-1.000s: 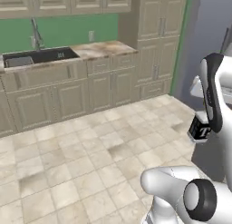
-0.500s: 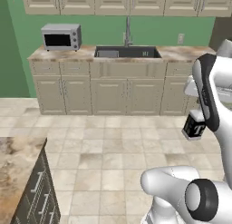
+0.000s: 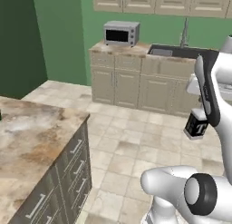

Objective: Place the drinks on the dining counter in a tight cluster.

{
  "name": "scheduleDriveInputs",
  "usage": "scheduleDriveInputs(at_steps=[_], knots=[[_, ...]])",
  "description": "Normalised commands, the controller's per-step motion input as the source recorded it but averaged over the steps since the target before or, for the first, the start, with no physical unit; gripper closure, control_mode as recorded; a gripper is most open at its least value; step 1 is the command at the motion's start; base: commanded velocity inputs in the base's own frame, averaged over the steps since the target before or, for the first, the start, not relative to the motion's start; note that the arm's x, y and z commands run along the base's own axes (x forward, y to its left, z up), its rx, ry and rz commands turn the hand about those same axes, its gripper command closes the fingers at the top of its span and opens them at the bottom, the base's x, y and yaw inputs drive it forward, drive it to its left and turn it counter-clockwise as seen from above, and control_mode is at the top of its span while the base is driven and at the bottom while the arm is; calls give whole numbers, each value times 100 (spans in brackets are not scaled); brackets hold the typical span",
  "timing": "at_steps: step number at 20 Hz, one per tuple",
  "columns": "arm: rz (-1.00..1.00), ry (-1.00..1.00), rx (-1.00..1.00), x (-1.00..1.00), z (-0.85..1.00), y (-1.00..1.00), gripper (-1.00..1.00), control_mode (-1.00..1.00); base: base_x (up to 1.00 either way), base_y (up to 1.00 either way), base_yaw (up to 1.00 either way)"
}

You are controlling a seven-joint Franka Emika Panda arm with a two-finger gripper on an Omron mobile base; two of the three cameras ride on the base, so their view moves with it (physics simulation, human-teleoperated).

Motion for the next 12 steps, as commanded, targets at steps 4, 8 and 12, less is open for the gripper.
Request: scheduleDriveInputs(at_steps=[4,8,12], knots=[[0,0,0,0,0,0,100,100,-4,0,68],[0,0,0,0,0,0,100,100,0,0,88],[0,0,0,0,0,0,100,100,9,-8,98]])
